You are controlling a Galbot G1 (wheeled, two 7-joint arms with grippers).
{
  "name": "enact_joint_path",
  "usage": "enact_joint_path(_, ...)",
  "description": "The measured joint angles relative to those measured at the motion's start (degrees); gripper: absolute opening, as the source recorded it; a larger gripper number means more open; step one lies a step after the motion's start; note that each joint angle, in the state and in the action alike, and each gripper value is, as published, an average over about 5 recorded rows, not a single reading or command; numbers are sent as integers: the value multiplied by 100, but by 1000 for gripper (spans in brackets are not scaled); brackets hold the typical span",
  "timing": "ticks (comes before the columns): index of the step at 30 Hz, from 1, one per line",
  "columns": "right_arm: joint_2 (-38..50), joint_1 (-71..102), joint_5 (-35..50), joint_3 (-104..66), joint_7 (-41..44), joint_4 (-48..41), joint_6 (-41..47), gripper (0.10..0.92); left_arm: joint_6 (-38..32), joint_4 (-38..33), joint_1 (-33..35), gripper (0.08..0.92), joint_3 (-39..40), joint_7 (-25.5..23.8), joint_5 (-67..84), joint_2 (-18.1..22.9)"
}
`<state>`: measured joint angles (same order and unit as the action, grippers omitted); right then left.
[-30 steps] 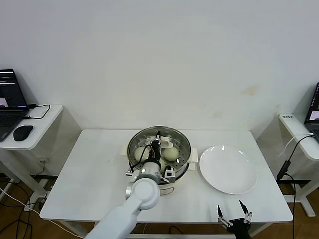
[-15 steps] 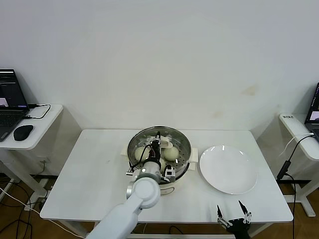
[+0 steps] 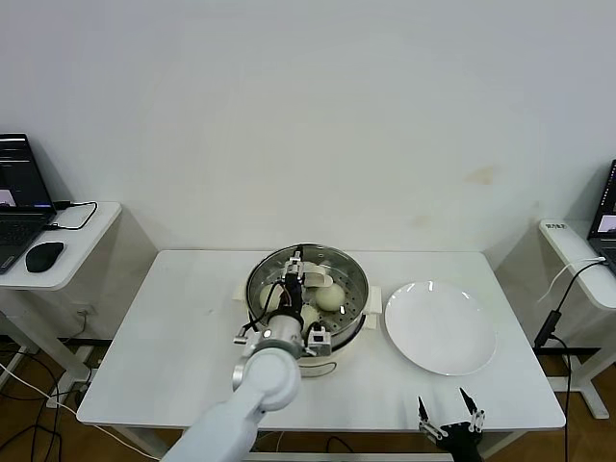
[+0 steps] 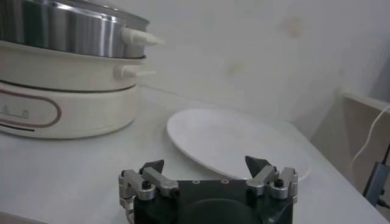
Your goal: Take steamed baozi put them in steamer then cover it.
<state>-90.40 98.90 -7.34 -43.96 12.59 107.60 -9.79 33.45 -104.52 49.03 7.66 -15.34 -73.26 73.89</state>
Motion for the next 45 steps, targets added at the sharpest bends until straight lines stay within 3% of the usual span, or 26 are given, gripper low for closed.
enact_joint_path(8, 6, 12, 12, 3, -4, -8, -30, 823, -176, -865, 770, 813, -354, 432, 784, -455)
enact_joint_path(15, 53, 21, 88, 31, 0, 41, -54, 823, -752, -1637, 1871, 823, -1048, 1458, 2647, -749)
enact_joint_path(20, 115, 52, 197, 110, -2, 124, -81, 823, -1637, -1938, 2762, 823, -1789, 2118, 4356, -636)
enact_joint_path(26, 275, 147, 431, 223, -20, 268, -69, 823, -2469, -2195, 3717, 823, -2589, 2575, 6116, -420)
enact_joint_path(37, 517, 194, 723, 448, -69, 327, -84, 823, -3517, -2134, 4896, 823, -3511, 2816, 7951, -64)
enact_joint_path(45, 549, 175, 774, 560, -70, 357, -88, 823, -3652, -2044, 5190, 823, -3735, 2642, 8323, 61)
